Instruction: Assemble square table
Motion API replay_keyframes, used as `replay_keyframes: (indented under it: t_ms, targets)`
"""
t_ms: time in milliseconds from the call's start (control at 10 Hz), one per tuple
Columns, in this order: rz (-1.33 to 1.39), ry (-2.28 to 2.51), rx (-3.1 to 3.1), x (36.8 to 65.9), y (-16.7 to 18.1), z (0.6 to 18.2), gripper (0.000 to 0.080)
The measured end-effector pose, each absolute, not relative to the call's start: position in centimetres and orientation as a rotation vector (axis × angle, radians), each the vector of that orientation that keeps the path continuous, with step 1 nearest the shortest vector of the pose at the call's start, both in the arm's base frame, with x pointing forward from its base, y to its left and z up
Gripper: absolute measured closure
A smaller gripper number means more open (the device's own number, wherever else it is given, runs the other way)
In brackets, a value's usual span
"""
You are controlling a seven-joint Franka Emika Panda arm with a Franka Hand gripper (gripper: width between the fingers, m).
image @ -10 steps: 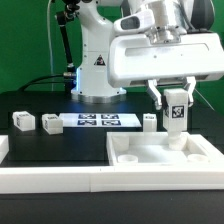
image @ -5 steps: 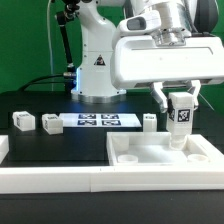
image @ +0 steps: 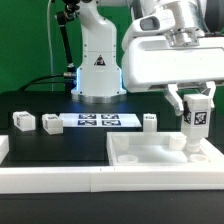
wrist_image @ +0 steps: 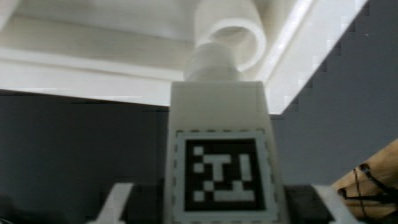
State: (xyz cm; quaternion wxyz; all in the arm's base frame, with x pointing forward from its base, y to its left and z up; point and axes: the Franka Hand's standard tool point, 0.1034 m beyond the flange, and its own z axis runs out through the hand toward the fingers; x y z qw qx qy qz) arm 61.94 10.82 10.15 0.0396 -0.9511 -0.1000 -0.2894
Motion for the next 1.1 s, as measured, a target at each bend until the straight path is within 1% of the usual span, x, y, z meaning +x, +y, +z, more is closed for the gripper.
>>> replay_keyframes:
  t_ms: [100, 400, 1000, 1100]
  targets:
    - [-0.889, -0.313, -2.911, 62.1, 11.2, 10.1, 0.0509]
    - [-0.871, -0.312, -2.916, 61.8, 11.2, 9.2, 0.0509]
    - [-0.907, -0.304, -2.911, 61.9, 11.1, 8.9, 0.0509]
    - [-0.904, -0.304, -2.913, 61.7, 11.2, 8.4, 0.0509]
